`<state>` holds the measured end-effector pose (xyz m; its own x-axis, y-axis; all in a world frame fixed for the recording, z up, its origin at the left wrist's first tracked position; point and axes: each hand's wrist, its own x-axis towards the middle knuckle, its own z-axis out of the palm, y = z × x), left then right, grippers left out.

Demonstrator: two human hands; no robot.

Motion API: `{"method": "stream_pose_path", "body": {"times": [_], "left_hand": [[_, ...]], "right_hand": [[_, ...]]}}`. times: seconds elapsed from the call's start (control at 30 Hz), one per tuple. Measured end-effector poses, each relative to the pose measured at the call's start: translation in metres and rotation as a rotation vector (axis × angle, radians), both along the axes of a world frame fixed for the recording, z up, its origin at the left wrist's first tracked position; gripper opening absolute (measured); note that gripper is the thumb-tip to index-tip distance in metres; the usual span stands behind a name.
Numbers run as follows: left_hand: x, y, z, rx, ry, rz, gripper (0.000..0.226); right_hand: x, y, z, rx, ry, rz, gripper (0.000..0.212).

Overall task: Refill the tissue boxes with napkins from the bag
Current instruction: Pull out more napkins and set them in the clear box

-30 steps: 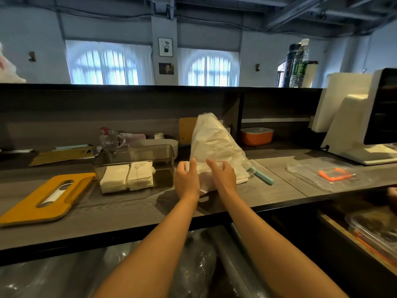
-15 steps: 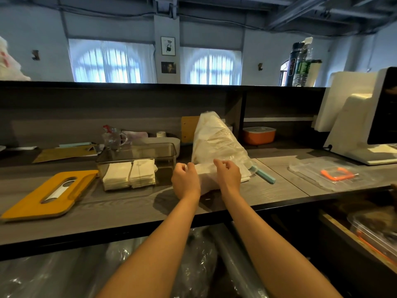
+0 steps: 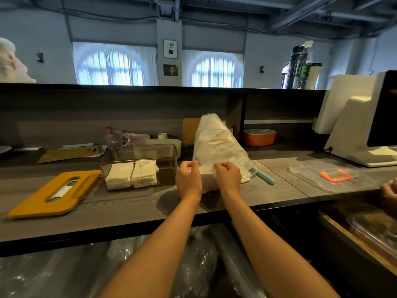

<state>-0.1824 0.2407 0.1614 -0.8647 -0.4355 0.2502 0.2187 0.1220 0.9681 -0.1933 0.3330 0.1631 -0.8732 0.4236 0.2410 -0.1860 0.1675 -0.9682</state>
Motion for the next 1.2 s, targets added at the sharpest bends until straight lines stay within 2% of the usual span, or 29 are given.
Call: {"method": "stream_pose_path", "body": {"times": [0.1,0.17,0.23,0.3,0.37,0.43,0.5,0.6,0.7,0.83,0.97,1.07,1.17,1.2], "left_hand": [[-0.002,-0.002,0.000,-0.029,-0.035,0.075,0.016],[-0.003,-0.001,0.000,-0.043,-0.031,0.074,0.018],[-0.003,0.000,0.001,-0.036,-0.034,0.068,0.016],[-0.001,0.000,0.002,0.012,-0.056,0.101,0.012],[-0.001,-0.001,0.002,0.037,-0.053,0.106,0.015],[-0.003,0.001,0.000,0.025,-0.030,0.036,0.015],[-0.005,0.002,-0.002,-0.020,-0.025,0.009,0.013],[-0.007,0.000,-0.001,-0.062,-0.054,0.082,0.016],[-0.009,0.001,0.000,-0.067,-0.077,0.066,0.016],[-0.016,0.002,-0.002,-0.172,-0.082,0.018,0.035],[-0.018,0.002,-0.001,-0.248,-0.082,0.032,0.048],[-0.015,-0.001,0.002,-0.222,-0.049,0.060,0.053],[-0.014,-0.007,0.002,-0.090,-0.035,0.098,0.052],[-0.014,-0.009,0.001,-0.048,-0.033,0.108,0.051]], "right_hand": [[-0.003,0.001,0.001,-0.060,0.008,0.016,0.018],[-0.002,-0.002,0.003,-0.003,0.010,0.088,0.017],[-0.004,-0.002,0.001,0.005,0.014,0.070,0.012],[-0.004,0.002,0.000,-0.083,0.017,-0.005,0.016],[-0.005,0.004,0.001,-0.154,0.018,0.015,0.023],[-0.005,-0.001,0.002,-0.075,0.000,0.096,0.028],[-0.007,-0.003,0.001,-0.002,-0.033,0.085,0.026],[-0.007,0.000,0.000,-0.083,-0.024,-0.007,0.023],[-0.006,-0.002,0.003,-0.037,-0.015,0.116,0.028],[-0.005,-0.001,0.002,0.050,-0.009,0.026,0.028],[-0.003,0.002,0.000,0.092,0.023,-0.024,0.040],[0.004,0.003,0.004,0.045,0.088,0.058,0.040],[0.010,0.003,0.006,0.040,0.139,0.249,0.030],[0.011,0.002,0.005,0.076,0.146,0.292,0.032]]}}
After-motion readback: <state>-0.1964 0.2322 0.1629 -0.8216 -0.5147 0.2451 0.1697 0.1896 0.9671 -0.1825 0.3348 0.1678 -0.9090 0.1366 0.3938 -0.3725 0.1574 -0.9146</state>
